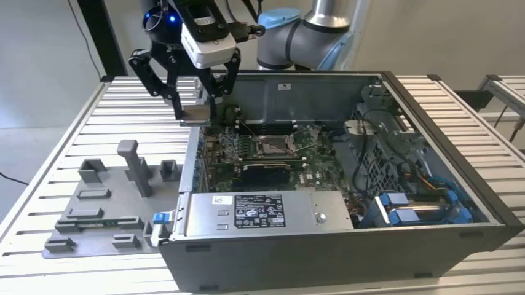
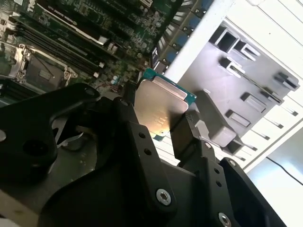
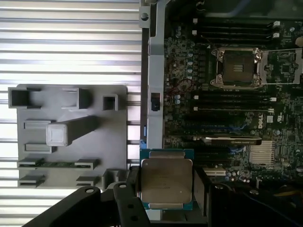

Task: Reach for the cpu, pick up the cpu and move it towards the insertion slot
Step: 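Pick up the cpu and move it towards the insertion slot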

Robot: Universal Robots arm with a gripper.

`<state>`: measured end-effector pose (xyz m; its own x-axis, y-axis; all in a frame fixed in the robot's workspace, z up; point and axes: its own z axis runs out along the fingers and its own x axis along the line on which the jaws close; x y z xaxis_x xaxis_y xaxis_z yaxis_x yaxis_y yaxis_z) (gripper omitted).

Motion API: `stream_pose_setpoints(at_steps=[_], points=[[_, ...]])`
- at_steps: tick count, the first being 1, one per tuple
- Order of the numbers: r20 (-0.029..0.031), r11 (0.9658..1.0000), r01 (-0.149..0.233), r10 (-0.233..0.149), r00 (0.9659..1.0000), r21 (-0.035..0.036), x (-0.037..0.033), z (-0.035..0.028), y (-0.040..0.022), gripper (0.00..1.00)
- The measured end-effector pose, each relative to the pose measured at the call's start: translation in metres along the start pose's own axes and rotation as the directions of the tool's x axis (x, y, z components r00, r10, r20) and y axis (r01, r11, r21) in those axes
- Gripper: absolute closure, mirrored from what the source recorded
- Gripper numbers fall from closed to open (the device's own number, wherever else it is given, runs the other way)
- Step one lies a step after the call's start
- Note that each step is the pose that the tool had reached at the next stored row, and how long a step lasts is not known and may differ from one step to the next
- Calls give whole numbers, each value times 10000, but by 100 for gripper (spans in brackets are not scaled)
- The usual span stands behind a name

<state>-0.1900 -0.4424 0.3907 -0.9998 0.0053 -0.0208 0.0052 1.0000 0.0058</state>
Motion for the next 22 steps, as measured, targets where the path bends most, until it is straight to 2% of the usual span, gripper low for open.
stream_pose_setpoints(at_steps=[9,17,19,22], points=[[1,10000,0,0,10000,5,-92,2,6,100],[1,10000,0,0,10000,7,-201,4,12,100],[1,10000,0,0,10000,7,-242,5,14,100],[0,10000,0,0,10000,7,-351,7,23,100]])
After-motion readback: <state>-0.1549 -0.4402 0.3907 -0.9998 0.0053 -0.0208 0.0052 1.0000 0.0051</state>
